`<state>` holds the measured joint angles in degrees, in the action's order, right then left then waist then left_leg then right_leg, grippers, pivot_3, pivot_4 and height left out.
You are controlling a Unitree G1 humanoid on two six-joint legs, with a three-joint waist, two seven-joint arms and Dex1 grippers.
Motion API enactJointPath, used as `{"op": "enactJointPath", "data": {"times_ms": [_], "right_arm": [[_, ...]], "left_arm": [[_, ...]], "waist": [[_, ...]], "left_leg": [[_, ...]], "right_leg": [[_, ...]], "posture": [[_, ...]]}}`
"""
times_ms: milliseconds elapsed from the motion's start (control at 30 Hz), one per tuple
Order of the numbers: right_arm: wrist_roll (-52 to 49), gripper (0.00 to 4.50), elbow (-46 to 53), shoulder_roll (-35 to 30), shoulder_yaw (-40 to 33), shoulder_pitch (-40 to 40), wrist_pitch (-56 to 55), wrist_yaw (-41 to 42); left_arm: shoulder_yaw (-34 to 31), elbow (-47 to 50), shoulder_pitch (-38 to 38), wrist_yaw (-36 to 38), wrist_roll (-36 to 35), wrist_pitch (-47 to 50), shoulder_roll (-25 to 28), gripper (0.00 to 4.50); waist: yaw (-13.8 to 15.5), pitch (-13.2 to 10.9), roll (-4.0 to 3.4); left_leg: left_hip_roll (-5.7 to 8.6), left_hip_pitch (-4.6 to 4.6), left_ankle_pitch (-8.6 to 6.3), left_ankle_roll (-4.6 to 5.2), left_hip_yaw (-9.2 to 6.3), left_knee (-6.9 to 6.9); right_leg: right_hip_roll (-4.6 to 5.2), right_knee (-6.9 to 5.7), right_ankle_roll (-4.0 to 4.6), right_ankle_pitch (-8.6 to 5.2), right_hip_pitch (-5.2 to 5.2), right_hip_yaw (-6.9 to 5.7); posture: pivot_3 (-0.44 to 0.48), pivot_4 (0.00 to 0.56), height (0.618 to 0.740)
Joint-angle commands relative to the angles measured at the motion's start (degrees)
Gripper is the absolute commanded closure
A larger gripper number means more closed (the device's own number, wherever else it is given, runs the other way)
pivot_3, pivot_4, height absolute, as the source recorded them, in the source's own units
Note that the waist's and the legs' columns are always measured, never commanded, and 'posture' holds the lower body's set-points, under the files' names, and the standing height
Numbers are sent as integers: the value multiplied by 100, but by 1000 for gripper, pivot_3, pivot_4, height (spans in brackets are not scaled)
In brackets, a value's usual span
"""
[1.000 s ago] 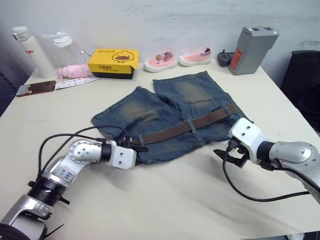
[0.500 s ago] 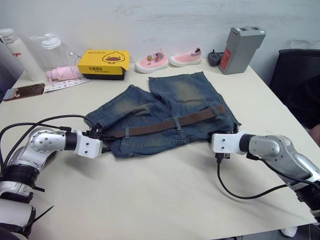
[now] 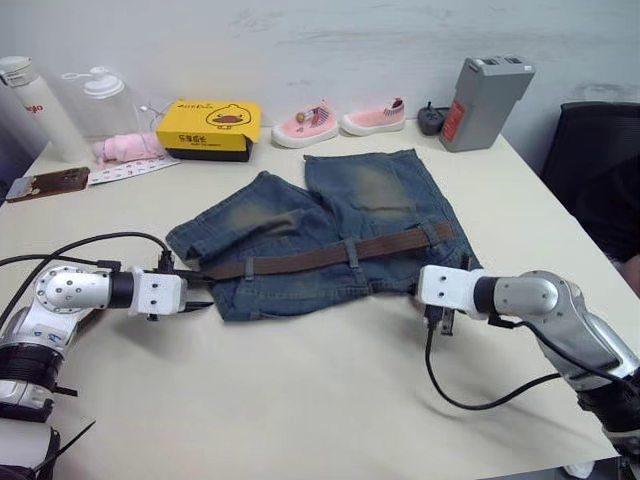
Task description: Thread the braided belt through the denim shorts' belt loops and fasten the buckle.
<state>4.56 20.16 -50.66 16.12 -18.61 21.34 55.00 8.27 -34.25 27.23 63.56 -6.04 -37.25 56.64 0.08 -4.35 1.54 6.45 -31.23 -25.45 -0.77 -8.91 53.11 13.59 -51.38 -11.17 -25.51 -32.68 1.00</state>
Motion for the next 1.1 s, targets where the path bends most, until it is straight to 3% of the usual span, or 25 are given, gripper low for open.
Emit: {"op": "enactJointPath", "data": {"times_ms": [33, 233, 433, 467, 533, 667, 733, 933, 1100], "right_arm": [[-367, 4428, 830, 150, 454, 288, 455, 477], [163, 4428, 893, 344, 571, 359, 664, 83], [-76, 4428, 990, 360, 29, 462, 1068, 6], [-303, 3826, 1097, 427, -207, 481, 1275, 12], [-856, 3146, 1290, 524, -689, 469, 1682, 123], [-1801, 1013, 1215, 482, -1528, 5, 2375, 363], [-2318, 54, 915, 373, -1926, -425, 2759, 544], [-2598, 54, -748, 571, -1989, -1888, 4109, -136], [-2665, 54, -1776, 650, -1693, -2380, 4603, -269]], "left_arm": [[-431, 230, -78, 181, -324, 625, 237, 2420], [-1314, 2107, -1593, 214, -1061, 2063, 604, 2420], [-2071, 2787, -2293, -8, -1415, 3155, 598, 2420], [-2174, 2874, -2305, -14, -1563, 3461, 576, 2420], [-2310, 3043, -2230, -37, -1861, 4078, 527, 1903], [-2345, 3223, -1944, 15, -2293, 4949, 412, 176], [-2303, 3216, -1718, 19, -2458, 5301, 303, 0], [-2106, 3286, -1405, 48, -2436, 5745, -39, 0], [-2142, 3551, -1475, 26, -2490, 6004, -220, 0]], "waist": [[-13, -6, -6], [-23, -17, -15], [32, -17, 1], [54, -18, 0], [110, -29, -12], [171, -62, -44], [166, -78, -67], [113, -68, -50], [107, -73, -59]], "left_leg": [[-7, -2, -1, -1, -3, 0], [-24, 8, -9, -19, -19, -5], [-25, 6, -9, -20, -18, 4], [-25, 5, -9, -20, -19, 4], [-23, 1, -9, -20, -19, 7], [-7, -5, -8, -22, -19, 8], [-3, -8, -6, -24, -17, 10], [-16, -5, -2, -28, -15, 3], [-21, -10, 4, -40, -13, -2]], "right_leg": [[-1, 1, 2, -1, 0, -13], [1, 14, 6, -2, 6, -49], [12, 2, 25, -9, 9, -53], [11, 1, 29, -10, 8, -53], [11, 0, 31, -10, 7, -52], [8, 14, 30, -8, 9, -53], [9, 31, 43, 0, 14, -52], [16, 51, 42, 14, 17, -54], [23, 58, 41, 16, 10, -45]], "posture": [[0, 150, 618], [0, 150, 618], [0, 150, 618], [0, 150, 618], [0, 150, 618], [0, 150, 618], [0, 150, 618], [0, 150, 618], [0, 150, 618]]}}
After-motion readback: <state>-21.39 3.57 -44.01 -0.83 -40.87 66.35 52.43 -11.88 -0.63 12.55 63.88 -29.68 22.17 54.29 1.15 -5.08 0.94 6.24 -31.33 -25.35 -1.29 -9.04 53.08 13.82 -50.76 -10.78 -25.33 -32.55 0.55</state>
